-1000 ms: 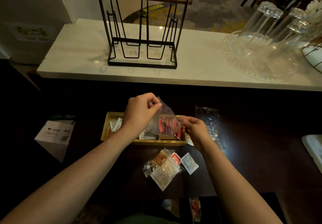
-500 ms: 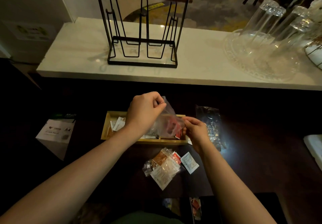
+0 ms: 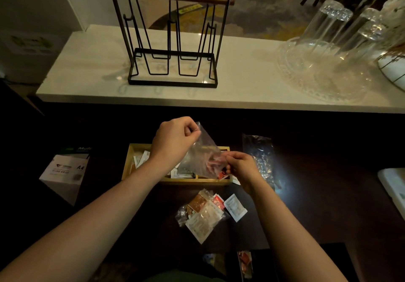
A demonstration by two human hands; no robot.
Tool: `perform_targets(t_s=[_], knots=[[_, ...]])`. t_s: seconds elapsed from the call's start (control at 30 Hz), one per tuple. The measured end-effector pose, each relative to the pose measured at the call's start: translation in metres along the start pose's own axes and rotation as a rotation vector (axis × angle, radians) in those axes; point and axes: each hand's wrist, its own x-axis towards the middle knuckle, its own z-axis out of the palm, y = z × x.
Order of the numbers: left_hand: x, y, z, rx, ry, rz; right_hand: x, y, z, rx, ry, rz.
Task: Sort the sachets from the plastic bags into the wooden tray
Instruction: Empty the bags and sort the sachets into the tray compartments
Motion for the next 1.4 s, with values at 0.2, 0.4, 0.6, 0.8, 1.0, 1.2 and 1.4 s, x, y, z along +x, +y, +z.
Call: perform_targets(t_s=[0.2, 0.4, 0.6, 0.8, 1.0, 1.2, 1.4], knots=[[0.001, 0.001, -0.009, -0.034, 0.082, 0.054, 0.002, -0.007, 0.0, 0.076, 0.008, -0.041], [-0.001, -0.017, -0.009, -0.048, 0.169, 0.002, 0.006, -0.022, -0.013, 0.101, 0.129, -0.178], [-0.011, -0.039, 0.002, -0.114, 0.159, -0.098, 0.005, -0.018, -0.034, 0.31, 0.429, -0.281], [-0.067, -0.078, 0.028, 0.257, -0.39, 0.119, 0.002, 0.011, -0.051, 0.452, 0.863, -0.189], [-0.106, -0.106, 0.058, 0.387, -0.728, 0.387, 0.007, 0.042, -0.061, 0.68, 0.898, 0.038], [-0.117, -0.112, 0.077, 0.558, -0.945, 0.468, 0.014, 0.054, -0.053, 0.413, 0.586, 0.174], [-0.117, -0.111, 0.09, 0.66, -0.796, 0.603, 0.011, 0.062, -0.055, -0.375, 0.546, 0.167]])
